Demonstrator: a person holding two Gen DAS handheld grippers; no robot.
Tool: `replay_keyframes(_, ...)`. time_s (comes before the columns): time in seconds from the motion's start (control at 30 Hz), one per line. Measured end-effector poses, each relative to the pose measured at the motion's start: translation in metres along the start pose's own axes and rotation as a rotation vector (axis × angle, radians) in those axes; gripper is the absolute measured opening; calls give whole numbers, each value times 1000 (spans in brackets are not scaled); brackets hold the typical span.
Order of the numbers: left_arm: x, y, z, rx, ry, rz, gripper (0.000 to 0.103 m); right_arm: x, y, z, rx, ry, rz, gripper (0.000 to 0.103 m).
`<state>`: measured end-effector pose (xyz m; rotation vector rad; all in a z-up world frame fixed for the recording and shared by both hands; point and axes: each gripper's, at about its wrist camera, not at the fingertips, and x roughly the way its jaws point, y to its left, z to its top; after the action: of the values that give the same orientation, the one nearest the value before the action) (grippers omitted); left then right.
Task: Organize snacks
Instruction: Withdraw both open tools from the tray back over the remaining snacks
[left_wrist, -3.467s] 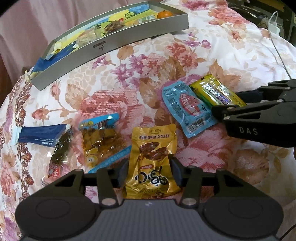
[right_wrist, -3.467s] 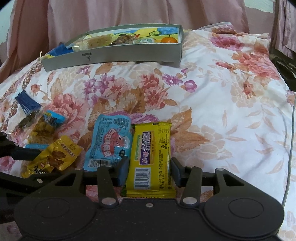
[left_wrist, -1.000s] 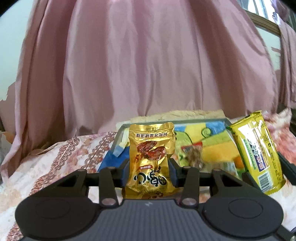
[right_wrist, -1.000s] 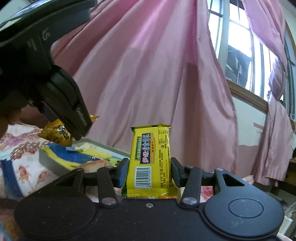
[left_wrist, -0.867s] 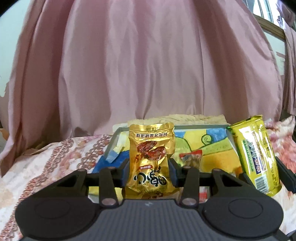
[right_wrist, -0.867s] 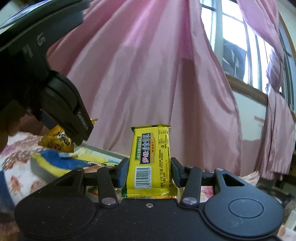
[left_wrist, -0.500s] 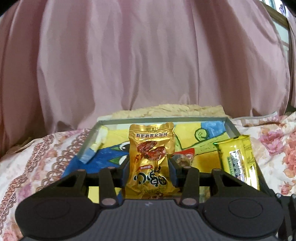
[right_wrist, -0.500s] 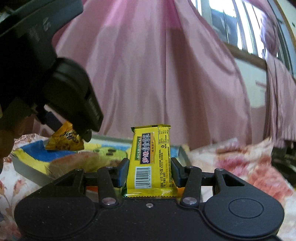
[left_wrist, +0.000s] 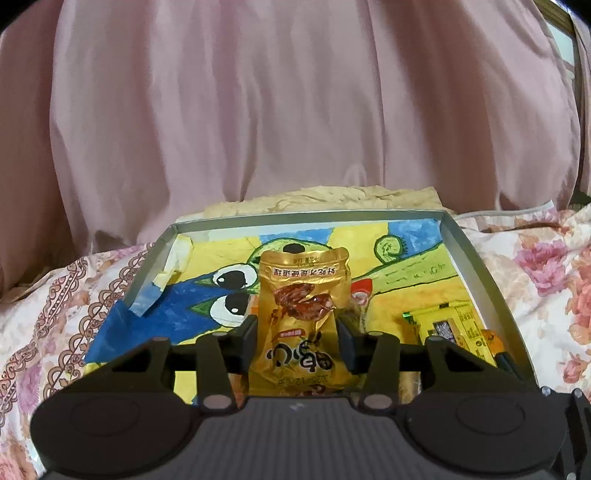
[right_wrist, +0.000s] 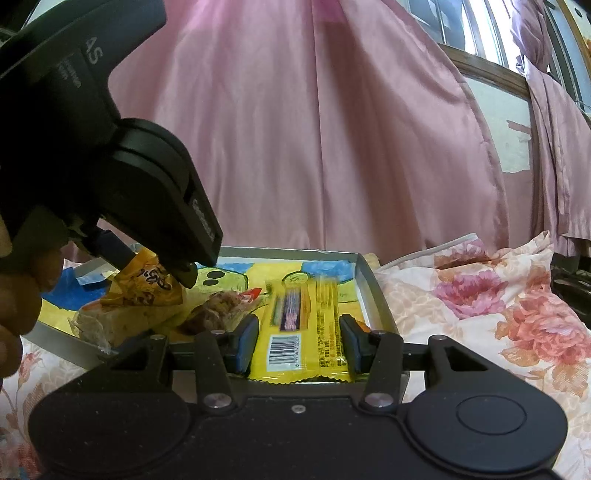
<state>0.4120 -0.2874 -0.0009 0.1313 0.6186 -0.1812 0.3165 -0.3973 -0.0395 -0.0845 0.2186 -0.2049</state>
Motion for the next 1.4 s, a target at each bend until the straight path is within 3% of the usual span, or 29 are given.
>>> replay_keyframes(0.13, 4, -5, -1, 20, 15, 12, 54, 3, -2, 1, 2, 9, -1, 53)
replay_keyframes(0.27, 4, 5, 0, -66, 35, -10, 70, 3, -1, 2, -8, 19, -4, 62)
replay_keyframes(0.6, -37, 33, 5, -178, -43, -16, 99, -19, -6, 22, -4, -19, -17, 93)
replay_keyframes(0.8, -87, 44, 7, -171, -120, -38, 102, -59, -13, 52, -19, -81, -50, 102)
replay_keyframes(1.03, -147, 61, 0, -176, -183, -50, 102, -113, -22, 82, 10, -100, -18, 102)
replay_keyframes(1.4, -201, 82, -44, -163, -164, -55, 102, -179, -13, 94, 21, -73, 4, 102)
